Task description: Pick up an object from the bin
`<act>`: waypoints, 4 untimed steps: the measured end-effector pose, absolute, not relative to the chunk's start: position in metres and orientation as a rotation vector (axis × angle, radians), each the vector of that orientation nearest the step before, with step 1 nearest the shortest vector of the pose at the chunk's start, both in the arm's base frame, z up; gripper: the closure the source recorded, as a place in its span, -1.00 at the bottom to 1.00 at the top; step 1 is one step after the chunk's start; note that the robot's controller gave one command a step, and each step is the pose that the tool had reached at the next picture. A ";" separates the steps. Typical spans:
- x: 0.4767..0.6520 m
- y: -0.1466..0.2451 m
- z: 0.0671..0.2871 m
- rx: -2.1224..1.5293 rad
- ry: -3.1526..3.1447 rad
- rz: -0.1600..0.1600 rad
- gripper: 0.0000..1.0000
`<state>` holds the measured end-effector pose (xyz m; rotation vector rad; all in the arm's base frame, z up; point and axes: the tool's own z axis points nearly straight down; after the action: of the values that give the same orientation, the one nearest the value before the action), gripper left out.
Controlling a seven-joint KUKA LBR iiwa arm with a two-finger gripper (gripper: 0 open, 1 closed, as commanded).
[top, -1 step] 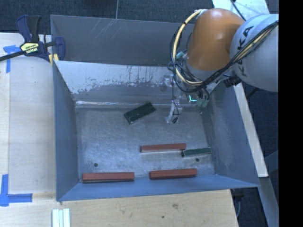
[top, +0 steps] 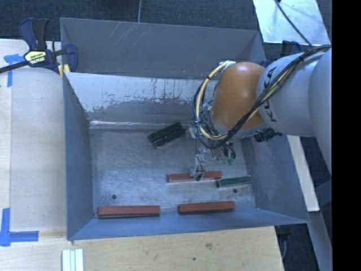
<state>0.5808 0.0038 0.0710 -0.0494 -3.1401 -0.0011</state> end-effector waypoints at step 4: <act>0.585 0.003 0.126 0.233 -3.147 0.002 -1.00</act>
Offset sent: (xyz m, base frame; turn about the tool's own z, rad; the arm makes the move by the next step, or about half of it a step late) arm -0.0813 0.0258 -0.0010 -0.1095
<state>0.5847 0.0029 0.1255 0.2334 -3.1466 0.0017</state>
